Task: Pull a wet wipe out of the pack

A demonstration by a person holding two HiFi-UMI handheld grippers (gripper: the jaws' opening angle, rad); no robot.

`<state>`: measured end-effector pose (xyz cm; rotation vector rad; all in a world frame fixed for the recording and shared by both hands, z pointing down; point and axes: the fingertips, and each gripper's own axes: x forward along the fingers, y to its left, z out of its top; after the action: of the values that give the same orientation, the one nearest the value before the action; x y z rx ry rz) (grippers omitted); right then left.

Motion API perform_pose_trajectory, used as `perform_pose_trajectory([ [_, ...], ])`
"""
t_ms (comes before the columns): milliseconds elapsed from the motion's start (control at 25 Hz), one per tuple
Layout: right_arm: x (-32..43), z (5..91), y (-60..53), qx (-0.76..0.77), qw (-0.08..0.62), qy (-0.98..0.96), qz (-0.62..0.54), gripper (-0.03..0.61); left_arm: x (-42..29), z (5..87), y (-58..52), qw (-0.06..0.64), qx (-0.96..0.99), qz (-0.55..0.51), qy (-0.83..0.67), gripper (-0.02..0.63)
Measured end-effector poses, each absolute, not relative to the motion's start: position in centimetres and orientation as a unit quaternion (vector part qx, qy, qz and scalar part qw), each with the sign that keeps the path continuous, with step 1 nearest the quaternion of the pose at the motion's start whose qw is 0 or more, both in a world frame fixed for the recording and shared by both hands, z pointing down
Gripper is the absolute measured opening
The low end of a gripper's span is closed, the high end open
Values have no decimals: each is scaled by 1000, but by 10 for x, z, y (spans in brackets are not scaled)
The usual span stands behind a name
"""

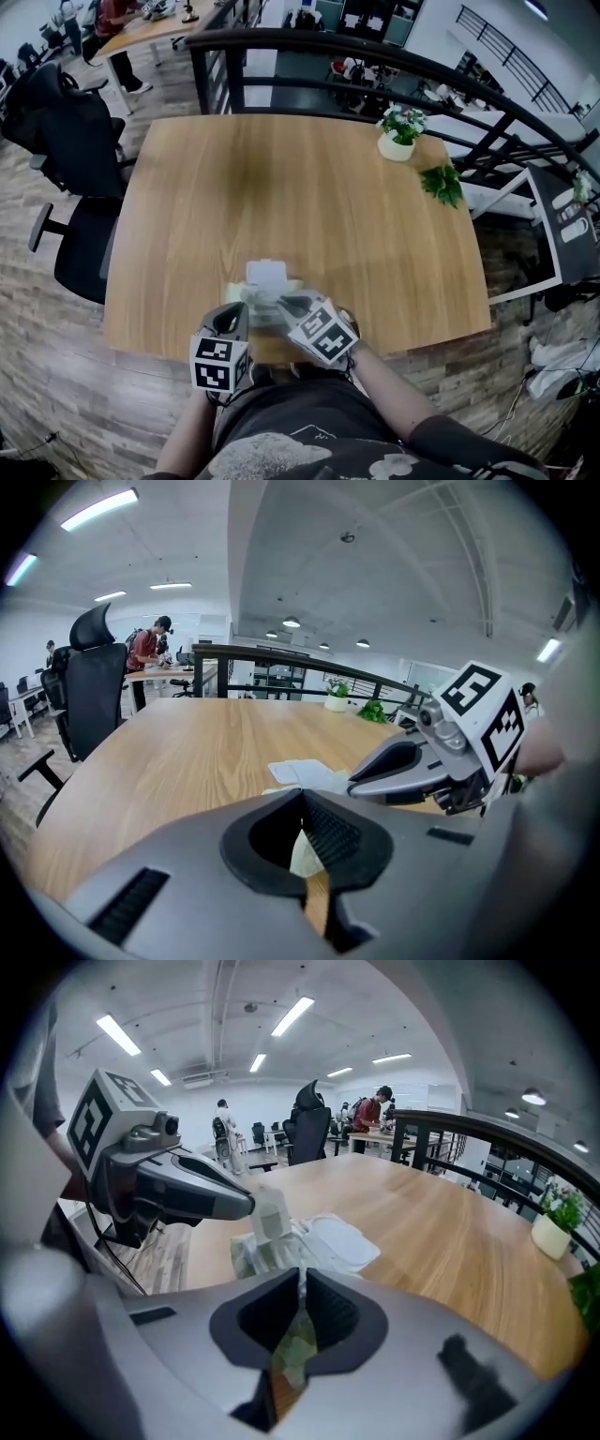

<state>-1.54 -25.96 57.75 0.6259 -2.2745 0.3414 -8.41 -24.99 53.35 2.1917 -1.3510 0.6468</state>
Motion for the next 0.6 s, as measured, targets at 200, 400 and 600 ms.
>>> perform_pose_trajectory([
  [200, -16, 576, -259, 228, 363, -894, 134, 37, -86, 535, -250, 245, 792, 231, -509, 15],
  [400, -14, 574, -256, 212, 358, -899, 135, 35, -88, 538, -248, 248, 782, 233, -522, 15],
  [600, -11, 572, -257, 210, 362, -897, 140, 34, -91, 538, -249, 249, 774, 235, -533, 15],
])
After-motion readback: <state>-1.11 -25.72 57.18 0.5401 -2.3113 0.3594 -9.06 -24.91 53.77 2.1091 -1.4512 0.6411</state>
